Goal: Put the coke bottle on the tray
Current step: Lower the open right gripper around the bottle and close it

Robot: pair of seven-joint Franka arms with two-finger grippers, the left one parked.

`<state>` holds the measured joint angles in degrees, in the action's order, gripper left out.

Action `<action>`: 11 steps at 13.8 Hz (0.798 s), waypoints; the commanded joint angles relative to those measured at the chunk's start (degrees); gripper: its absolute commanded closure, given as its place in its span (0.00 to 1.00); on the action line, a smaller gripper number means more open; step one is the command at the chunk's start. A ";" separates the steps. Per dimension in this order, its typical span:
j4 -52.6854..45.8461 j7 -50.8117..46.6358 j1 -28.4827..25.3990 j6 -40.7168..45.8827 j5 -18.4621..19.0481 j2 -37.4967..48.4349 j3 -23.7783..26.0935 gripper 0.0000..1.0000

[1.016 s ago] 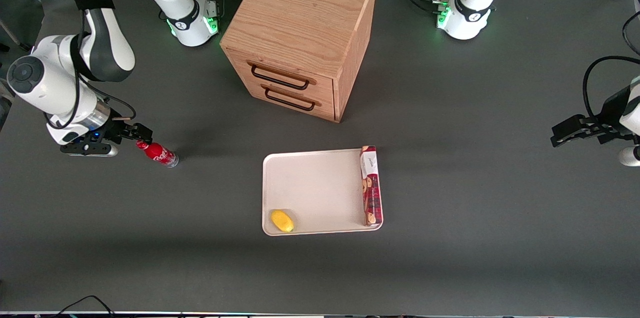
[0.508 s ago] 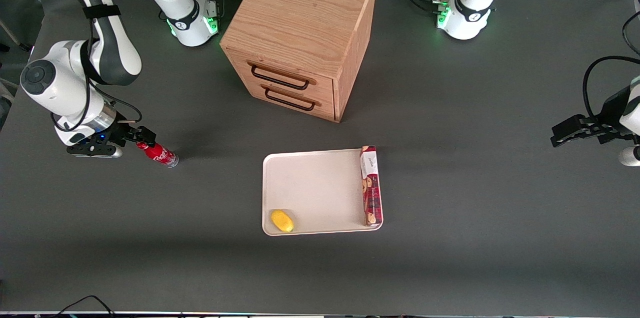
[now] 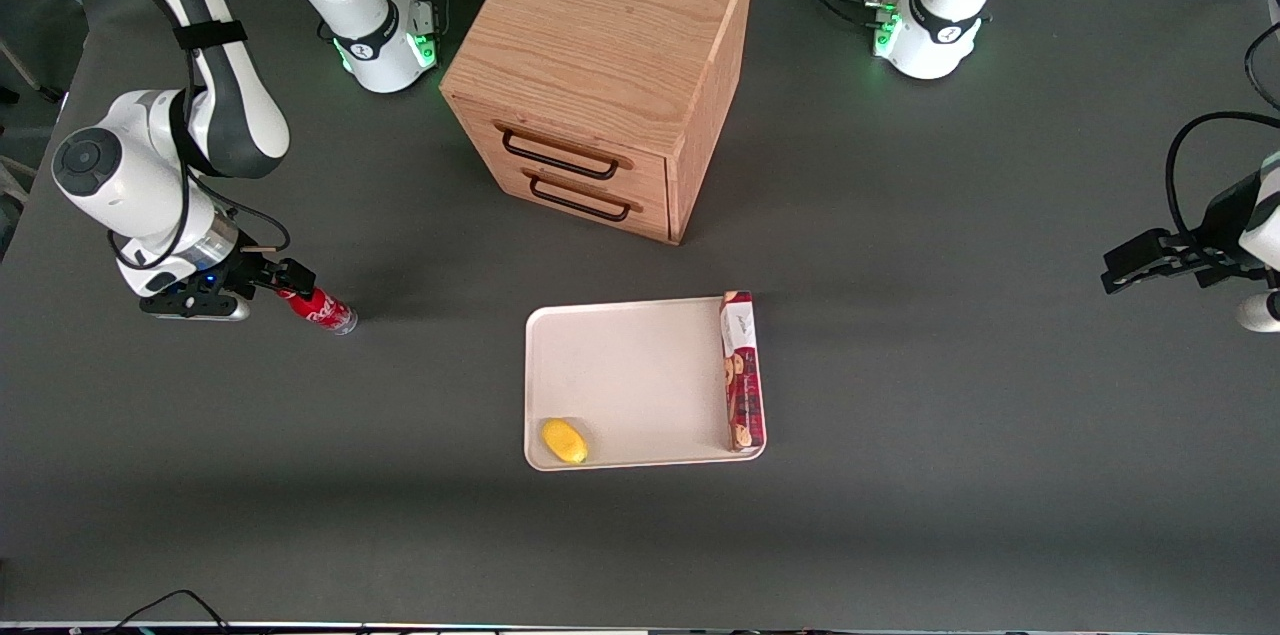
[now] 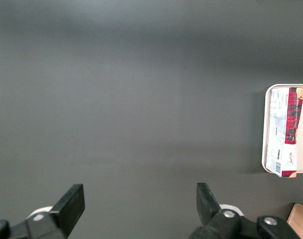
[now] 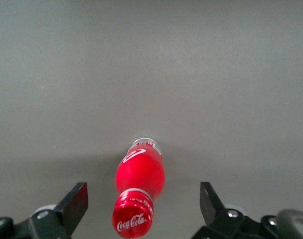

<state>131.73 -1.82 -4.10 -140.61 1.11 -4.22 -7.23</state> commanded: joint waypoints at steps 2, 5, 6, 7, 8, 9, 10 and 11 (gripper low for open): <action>-0.33 1.56 -0.29 -0.72 -0.94 -0.35 -0.06 0.32; -0.42 1.82 -0.38 -0.63 -0.85 -0.26 -0.06 0.72; -0.42 1.73 -0.38 -0.55 -0.85 -0.26 -0.06 0.87; -0.51 1.73 -0.38 -0.46 -0.94 -0.26 -0.06 1.00; -0.68 1.73 -0.46 -0.28 -0.85 -0.26 -0.06 1.00; -0.86 1.82 -0.47 -0.19 -0.94 -0.26 -0.06 1.00; -1.38 2.17 -0.47 -0.11 -0.85 -0.17 -0.06 1.00; -2.95 3.30 -0.47 1.46 -0.85 -0.17 0.02 1.00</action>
<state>131.41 -1.22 -4.23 -140.57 1.05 -4.29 -7.09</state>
